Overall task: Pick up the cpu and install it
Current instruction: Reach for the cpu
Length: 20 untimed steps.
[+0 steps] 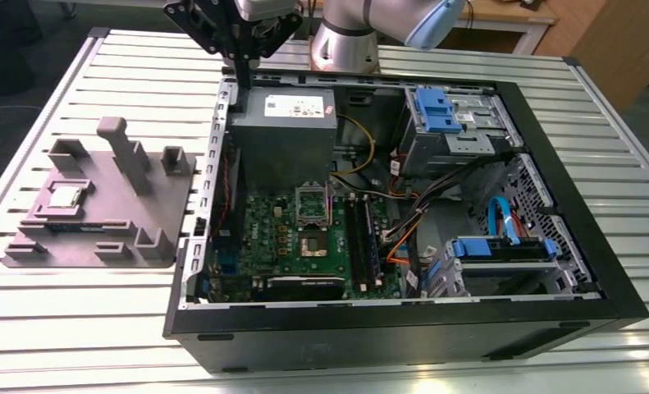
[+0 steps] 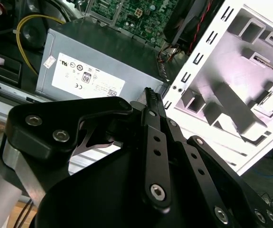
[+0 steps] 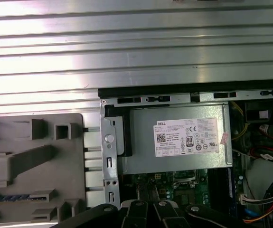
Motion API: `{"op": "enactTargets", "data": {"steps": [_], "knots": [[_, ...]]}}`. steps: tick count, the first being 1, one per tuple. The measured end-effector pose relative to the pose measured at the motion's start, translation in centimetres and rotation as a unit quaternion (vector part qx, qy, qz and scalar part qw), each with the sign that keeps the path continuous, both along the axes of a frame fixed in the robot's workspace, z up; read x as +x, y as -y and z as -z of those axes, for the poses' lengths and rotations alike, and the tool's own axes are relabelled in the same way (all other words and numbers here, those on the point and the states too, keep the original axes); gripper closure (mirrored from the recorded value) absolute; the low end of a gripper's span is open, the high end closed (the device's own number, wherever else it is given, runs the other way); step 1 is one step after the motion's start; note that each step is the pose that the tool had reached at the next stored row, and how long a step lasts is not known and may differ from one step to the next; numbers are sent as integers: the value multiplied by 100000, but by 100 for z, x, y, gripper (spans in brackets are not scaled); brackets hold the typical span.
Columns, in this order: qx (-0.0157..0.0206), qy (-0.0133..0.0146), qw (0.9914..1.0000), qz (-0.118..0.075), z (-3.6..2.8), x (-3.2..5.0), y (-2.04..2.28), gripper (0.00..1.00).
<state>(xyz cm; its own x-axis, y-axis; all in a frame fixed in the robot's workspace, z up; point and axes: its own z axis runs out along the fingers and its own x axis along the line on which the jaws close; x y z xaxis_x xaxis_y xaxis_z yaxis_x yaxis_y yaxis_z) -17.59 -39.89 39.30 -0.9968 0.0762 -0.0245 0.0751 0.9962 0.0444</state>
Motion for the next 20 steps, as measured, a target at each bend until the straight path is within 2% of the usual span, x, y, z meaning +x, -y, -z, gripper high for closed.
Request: {"op": "enactTargets", "data": {"steps": [15, 16, 20], "knots": [[-1, -1, 100000, -5, 0, -26, 0, 90], [-1, -1, 100000, -1, 2, -97, 0, 90], [-3, -3, 100000, -2, 2, -100, 0, 90]]}}
